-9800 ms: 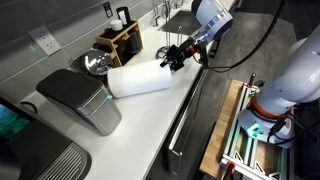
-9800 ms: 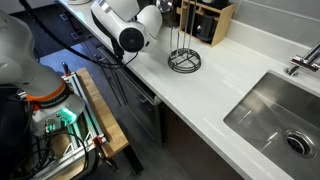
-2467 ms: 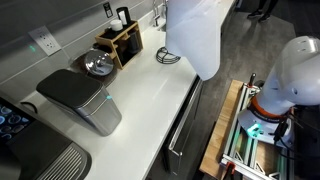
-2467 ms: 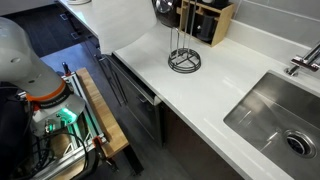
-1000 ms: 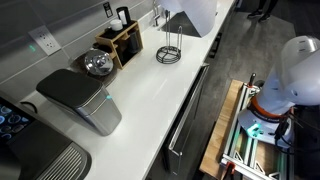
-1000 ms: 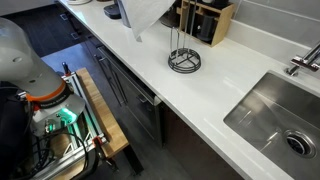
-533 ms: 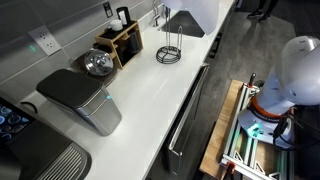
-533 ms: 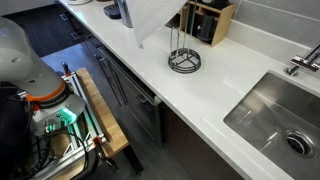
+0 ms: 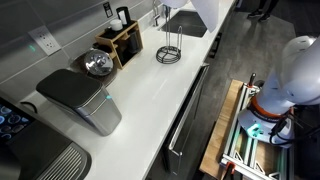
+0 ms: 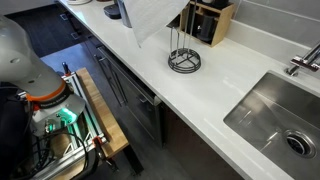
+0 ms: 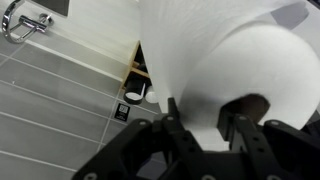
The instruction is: Put the paper towel on the silver rack
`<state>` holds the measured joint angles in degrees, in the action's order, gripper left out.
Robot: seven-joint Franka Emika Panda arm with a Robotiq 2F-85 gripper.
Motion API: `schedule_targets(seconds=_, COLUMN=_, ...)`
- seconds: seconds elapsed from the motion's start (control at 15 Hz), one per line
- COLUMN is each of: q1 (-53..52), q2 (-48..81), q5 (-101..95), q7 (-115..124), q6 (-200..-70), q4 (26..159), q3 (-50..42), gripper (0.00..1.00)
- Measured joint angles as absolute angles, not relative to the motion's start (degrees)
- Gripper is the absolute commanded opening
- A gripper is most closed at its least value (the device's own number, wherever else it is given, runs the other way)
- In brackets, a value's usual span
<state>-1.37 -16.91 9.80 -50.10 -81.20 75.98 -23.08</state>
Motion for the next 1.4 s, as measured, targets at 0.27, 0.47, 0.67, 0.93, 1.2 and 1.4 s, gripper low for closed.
schedule_targets(seconds=0.27, q1=0.85, q2=-12.13, q5=12.01, q7=-51.77, q6=-80.83, q4=70.78, q3=-23.47, gripper=0.15)
schedule_targets(seconds=0.47, q1=2.90, q2=-8.64, q5=13.24, q7=-52.69, q6=-80.15, q4=67.29, q3=-23.48, gripper=0.15)
schedule_targets(seconds=0.67, q1=4.88, q2=-5.62, q5=14.60, q7=-53.71, q6=-77.99, q4=64.29, q3=-23.30, gripper=0.15)
schedule_targets(seconds=0.93, q1=7.46, q2=-2.59, q5=16.51, q7=-54.59, q6=-74.67, q4=60.69, q3=-22.38, gripper=0.15)
schedule_targets(seconds=1.2, q1=7.61, q2=-0.85, q5=16.63, q7=-55.49, q6=-73.53, q4=58.75, q3=-22.47, gripper=0.15)
schedule_targets(seconds=1.4, q1=7.61, q2=0.19, q5=16.60, q7=-56.00, q6=-72.84, q4=58.17, q3=-22.46, gripper=0.15)
